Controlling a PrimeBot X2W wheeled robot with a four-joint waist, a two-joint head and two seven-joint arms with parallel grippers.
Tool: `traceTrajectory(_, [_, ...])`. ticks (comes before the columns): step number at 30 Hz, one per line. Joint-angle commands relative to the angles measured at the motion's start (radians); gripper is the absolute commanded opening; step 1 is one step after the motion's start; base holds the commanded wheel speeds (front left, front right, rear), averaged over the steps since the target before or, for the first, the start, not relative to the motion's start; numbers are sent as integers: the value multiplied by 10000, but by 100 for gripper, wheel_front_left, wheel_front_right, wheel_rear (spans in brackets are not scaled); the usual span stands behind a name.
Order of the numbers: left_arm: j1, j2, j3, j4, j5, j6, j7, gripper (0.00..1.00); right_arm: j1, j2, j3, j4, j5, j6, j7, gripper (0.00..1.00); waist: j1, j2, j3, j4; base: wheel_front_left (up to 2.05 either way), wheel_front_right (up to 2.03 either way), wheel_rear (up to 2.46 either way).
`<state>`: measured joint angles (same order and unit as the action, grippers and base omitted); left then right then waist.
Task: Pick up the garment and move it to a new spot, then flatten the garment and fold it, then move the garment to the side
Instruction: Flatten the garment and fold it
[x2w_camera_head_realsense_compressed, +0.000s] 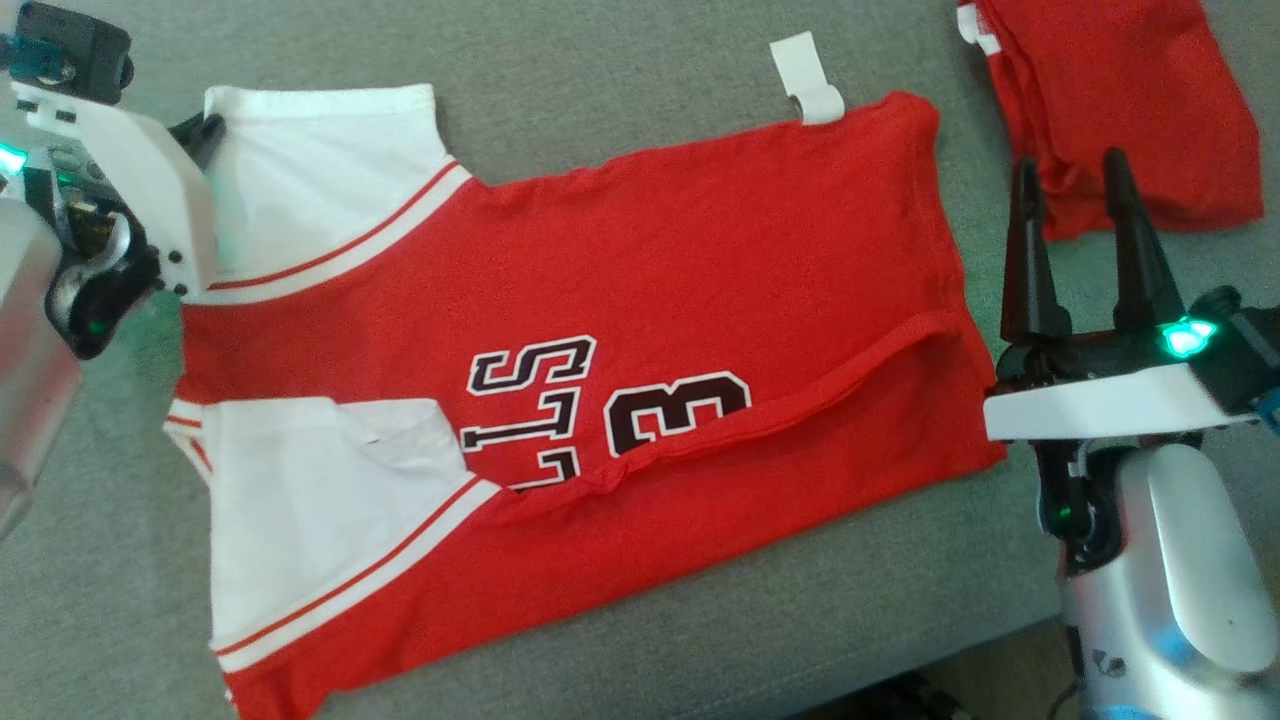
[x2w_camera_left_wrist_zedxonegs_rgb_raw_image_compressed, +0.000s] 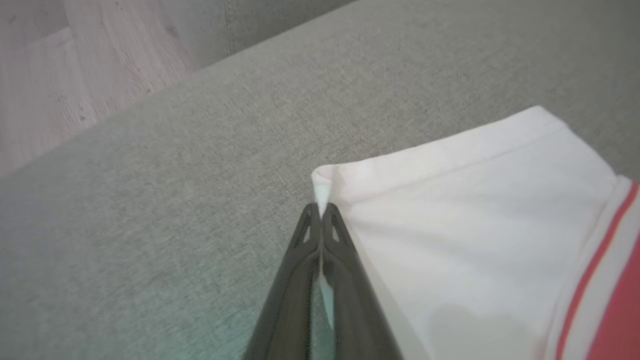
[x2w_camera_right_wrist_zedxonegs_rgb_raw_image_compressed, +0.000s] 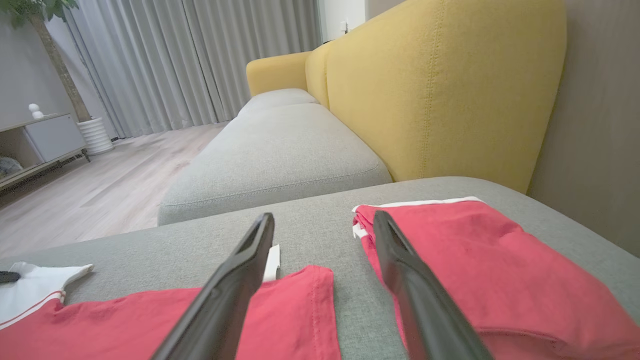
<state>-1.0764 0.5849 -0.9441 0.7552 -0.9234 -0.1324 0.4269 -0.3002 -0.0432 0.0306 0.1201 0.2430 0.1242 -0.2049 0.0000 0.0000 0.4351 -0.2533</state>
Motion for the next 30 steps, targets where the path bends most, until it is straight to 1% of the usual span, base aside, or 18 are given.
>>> traceTrajectory(1, [-214,379,276,-71,107,18,-351,0,-187,-70,228,-299,-157,65,60,100,0,0,-168,147,0,0,0])
traceTrajectory(3, [-249,258,471,-60,96,63,-1086,0,-210,-70,207,-283,-342,65,185,100,0,0,-386,288,0,0,0])
traceTrajectory(4, [-252,176,622,-97,73,170,-1526,0,-233,-70,172,-271,-403,65,275,100,0,0,-499,370,0,0,0])
traceTrajectory(5, [-154,45,754,-292,137,298,-2271,0,-299,-70,99,-210,-516,65,532,100,0,0,-733,565,0,0,0])
traceTrajectory(9, [287,-21,669,-1059,443,485,-3229,0,-542,-132,-36,-96,-1103,65,1181,100,0,0,-1141,1074,0,0,0])
traceTrajectory(12, [743,-31,768,-1977,426,768,-3796,0,-821,-411,-140,74,-1302,65,1690,100,0,0,-1346,1495,0,0,0])
traceTrajectory(14, [1091,30,782,-2725,518,1052,-4150,0,-1046,-626,-164,261,-1344,65,2013,100,0,0,-1445,1763,0,0,0])
traceTrajectory(17, [1700,152,700,-3960,698,1492,-4529,0,-1381,-898,-179,686,-1234,65,2516,100,0,0,-1535,2128,0,0,0])
traceTrajectory(20, [2300,209,615,-5174,698,1883,-4655,0,-1681,-1266,-163,1362,-1212,65,3069,100,0,0,-1599,2468,0,0,0])
traceTrajectory(25, [3129,472,743,-6838,534,2617,-4792,0,-2164,-1816,-160,2886,-1501,65,3756,100,0,0,-1683,2810,0,0,0])
traceTrajectory(30, [3536,764,594,-7832,680,3007,-4656,0,-2622,-2121,-405,4300,-2122,65,3908,100,0,0,-1653,3019,0,0,0])
